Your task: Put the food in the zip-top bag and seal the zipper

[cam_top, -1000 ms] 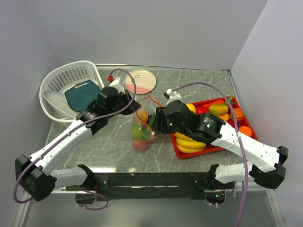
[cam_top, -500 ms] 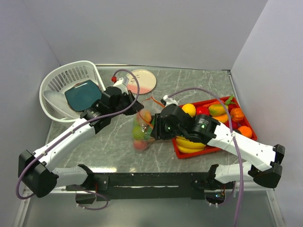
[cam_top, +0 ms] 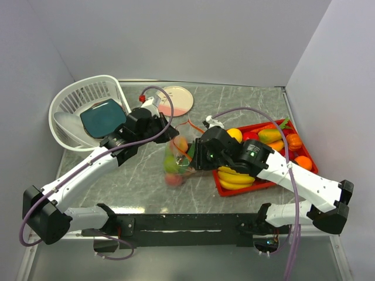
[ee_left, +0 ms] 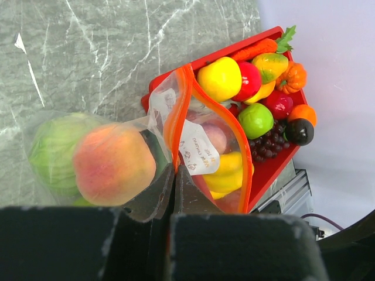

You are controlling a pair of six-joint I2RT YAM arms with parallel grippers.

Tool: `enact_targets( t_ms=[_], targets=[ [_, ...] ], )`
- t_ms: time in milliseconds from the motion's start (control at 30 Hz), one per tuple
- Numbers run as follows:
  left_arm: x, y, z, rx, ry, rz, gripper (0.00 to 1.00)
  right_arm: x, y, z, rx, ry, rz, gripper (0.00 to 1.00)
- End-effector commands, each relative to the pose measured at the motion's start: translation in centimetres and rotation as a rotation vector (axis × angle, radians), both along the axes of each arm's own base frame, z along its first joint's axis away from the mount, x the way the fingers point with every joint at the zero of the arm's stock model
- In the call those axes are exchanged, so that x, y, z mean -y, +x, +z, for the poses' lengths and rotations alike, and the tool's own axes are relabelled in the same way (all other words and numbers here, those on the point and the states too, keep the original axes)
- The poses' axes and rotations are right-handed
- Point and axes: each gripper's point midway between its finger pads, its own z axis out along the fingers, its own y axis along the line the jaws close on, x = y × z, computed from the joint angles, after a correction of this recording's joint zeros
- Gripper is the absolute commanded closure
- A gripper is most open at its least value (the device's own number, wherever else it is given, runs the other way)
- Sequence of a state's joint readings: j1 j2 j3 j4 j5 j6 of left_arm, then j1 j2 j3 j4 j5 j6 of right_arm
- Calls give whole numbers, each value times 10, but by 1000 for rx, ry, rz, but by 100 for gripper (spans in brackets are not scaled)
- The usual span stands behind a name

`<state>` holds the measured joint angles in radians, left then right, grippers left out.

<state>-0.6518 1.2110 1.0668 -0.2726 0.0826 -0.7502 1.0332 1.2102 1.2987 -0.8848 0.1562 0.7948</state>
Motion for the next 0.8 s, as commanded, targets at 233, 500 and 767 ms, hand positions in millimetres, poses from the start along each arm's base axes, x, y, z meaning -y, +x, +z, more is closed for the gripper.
enact_targets(
  t_ms=[233,500,767],
  targets=[
    [7,2,24,53,-55,-10,96,4,3,-9,-7,-18,5,58],
    [8,2,23,52,-58,-12,96,-2,11,-15,-25,-12,7,61],
    [9,3,21,54,-54,-13,96,-1,13,-21,-42,-27,9,75]
  ],
)
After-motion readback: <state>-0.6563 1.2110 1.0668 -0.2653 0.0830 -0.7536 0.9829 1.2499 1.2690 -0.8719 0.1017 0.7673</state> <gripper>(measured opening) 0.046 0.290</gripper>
